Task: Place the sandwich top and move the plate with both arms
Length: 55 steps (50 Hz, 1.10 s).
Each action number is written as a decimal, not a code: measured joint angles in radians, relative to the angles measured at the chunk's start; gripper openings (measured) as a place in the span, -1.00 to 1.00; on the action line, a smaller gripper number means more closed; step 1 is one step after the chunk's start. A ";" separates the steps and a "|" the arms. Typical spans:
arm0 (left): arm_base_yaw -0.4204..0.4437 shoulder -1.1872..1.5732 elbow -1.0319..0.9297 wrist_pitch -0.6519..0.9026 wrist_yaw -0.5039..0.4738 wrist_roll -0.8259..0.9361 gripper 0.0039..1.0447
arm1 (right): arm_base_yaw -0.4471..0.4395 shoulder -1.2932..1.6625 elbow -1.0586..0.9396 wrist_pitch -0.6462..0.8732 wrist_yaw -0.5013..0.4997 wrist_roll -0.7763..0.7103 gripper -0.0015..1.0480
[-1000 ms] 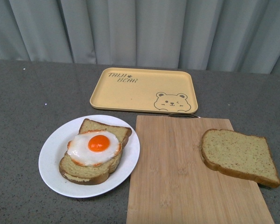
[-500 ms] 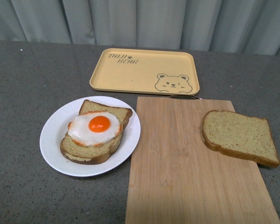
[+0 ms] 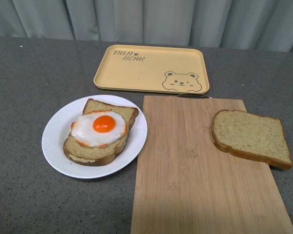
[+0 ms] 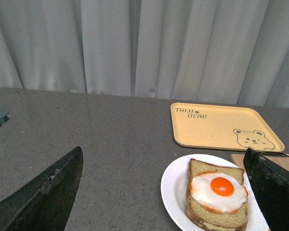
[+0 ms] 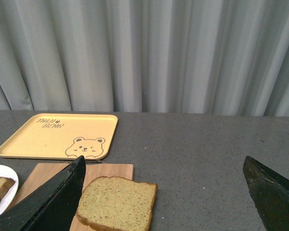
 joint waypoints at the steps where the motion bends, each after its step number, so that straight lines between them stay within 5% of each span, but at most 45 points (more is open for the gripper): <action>1: 0.000 0.000 0.000 0.000 0.000 0.000 0.88 | 0.000 0.000 0.000 0.000 0.000 0.000 0.82; 14: 0.000 0.000 0.000 0.000 0.000 0.000 0.88 | 0.000 0.000 0.000 0.000 0.001 0.000 0.82; 20: 0.000 0.000 0.000 0.000 -0.001 0.000 0.88 | 0.008 0.093 0.014 0.012 0.176 -0.180 0.82; 27: 0.000 0.000 0.000 0.000 0.000 0.000 0.88 | -0.138 0.352 0.062 0.172 0.025 -0.256 0.82; 35: 0.000 0.000 0.000 0.000 0.000 0.000 0.88 | -0.285 0.833 0.184 0.386 -0.206 -0.168 0.82; 55: 0.000 -0.001 0.000 0.000 0.000 0.000 0.88 | -0.305 1.602 0.393 0.574 -0.509 0.111 0.82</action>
